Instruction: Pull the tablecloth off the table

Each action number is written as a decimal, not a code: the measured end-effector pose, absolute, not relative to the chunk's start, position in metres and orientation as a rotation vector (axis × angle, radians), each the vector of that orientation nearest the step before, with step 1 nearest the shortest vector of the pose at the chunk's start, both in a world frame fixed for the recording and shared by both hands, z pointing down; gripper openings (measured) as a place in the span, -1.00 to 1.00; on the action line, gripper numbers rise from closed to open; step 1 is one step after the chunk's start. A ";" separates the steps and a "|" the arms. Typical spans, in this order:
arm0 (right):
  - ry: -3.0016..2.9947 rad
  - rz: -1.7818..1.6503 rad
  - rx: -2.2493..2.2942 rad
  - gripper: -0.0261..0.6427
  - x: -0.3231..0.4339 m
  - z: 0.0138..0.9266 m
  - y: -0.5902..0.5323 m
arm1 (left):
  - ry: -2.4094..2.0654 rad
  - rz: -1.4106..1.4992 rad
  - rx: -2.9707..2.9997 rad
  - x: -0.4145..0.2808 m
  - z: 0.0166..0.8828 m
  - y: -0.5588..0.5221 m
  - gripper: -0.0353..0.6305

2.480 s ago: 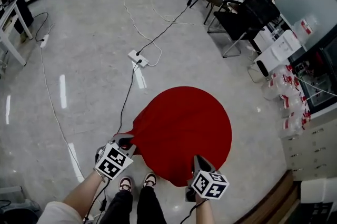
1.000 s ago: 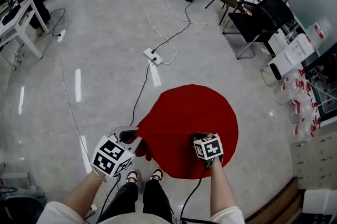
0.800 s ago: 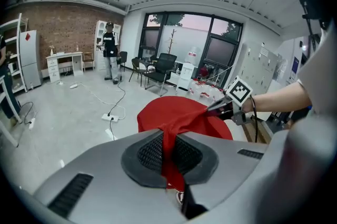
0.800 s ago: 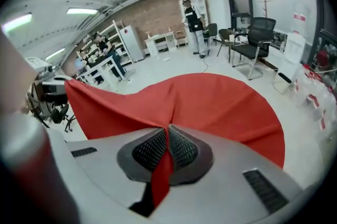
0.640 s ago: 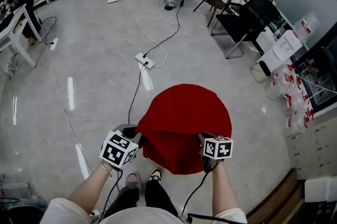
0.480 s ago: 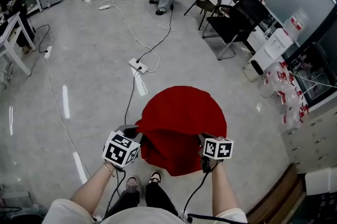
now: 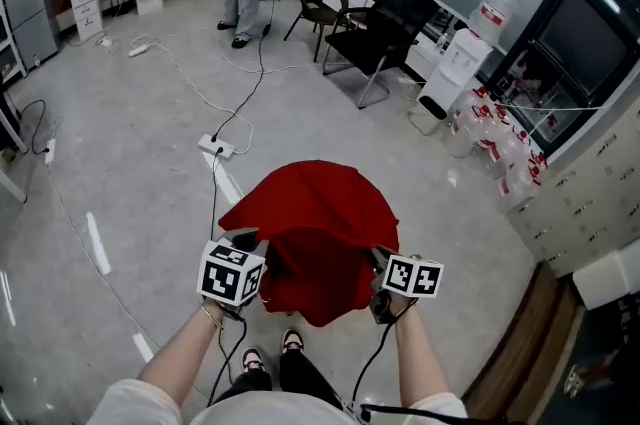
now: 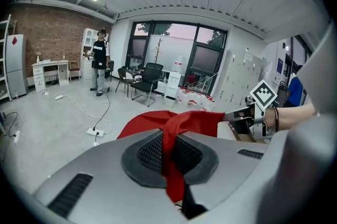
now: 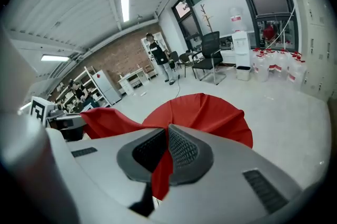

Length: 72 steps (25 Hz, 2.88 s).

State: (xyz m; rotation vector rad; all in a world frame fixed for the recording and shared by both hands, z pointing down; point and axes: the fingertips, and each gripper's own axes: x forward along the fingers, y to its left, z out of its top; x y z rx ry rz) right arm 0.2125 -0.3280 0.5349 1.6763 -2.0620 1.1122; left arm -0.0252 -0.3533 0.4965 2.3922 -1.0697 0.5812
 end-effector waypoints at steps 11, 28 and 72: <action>-2.119 1.094 1.875 -0.84 0.229 0.481 -0.283 | -0.971 0.509 2.507 0.010 0.466 -0.346 -0.84; -2.276 0.971 2.091 -0.84 0.281 0.398 -0.232 | -0.869 0.411 2.606 0.080 0.424 -0.325 -0.84; -1.797 0.757 2.761 -0.83 0.511 0.340 0.181 | -0.200 0.667 2.783 0.369 0.460 0.008 -0.84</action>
